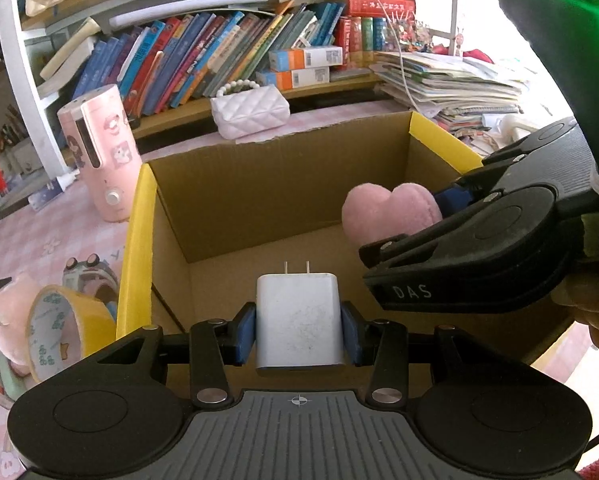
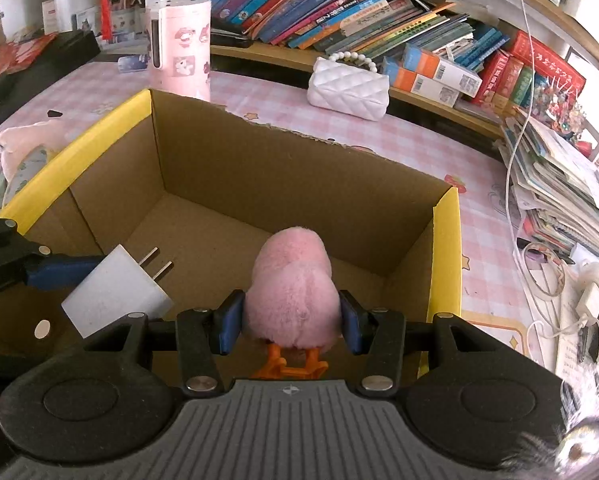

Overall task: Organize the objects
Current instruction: 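Open the right tool over the box while the left tool releases the charger inside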

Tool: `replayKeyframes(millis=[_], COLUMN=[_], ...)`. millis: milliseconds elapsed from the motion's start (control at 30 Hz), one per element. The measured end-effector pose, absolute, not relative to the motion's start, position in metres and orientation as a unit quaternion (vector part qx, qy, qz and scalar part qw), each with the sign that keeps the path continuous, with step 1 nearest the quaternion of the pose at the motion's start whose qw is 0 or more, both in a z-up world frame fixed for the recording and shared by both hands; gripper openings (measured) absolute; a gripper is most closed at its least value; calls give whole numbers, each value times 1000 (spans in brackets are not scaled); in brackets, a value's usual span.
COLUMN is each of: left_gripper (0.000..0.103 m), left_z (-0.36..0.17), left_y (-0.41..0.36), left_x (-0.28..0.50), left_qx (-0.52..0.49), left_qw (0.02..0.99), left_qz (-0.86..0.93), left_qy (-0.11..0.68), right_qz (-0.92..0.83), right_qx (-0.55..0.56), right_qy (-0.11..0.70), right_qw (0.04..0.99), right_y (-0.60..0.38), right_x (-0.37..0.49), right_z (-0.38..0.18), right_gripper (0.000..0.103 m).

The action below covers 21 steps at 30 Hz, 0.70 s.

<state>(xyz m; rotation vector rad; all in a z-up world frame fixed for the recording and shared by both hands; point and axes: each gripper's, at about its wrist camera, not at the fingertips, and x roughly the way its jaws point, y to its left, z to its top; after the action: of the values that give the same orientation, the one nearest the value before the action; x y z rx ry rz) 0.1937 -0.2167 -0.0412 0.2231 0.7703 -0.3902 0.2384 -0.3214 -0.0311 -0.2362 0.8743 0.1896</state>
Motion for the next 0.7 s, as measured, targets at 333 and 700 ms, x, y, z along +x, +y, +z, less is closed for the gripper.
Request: replayKeyframes(millis=[333,700], left_gripper=[49,65], left_z=[-27,8], left_y=[-210,-186], left_x=[186,151], left_qx=[113,79], left_qw=[917,941], left_qz=[-179,-176], left_qy=[338,278], right_qz=[83,70], right_qx=[-113,-59], right_qy=[402,331], right_qw=[905,939], right_y=[-324,-327], right_x=[236,195], right_z=[-25,10], right_gripper=[64,72])
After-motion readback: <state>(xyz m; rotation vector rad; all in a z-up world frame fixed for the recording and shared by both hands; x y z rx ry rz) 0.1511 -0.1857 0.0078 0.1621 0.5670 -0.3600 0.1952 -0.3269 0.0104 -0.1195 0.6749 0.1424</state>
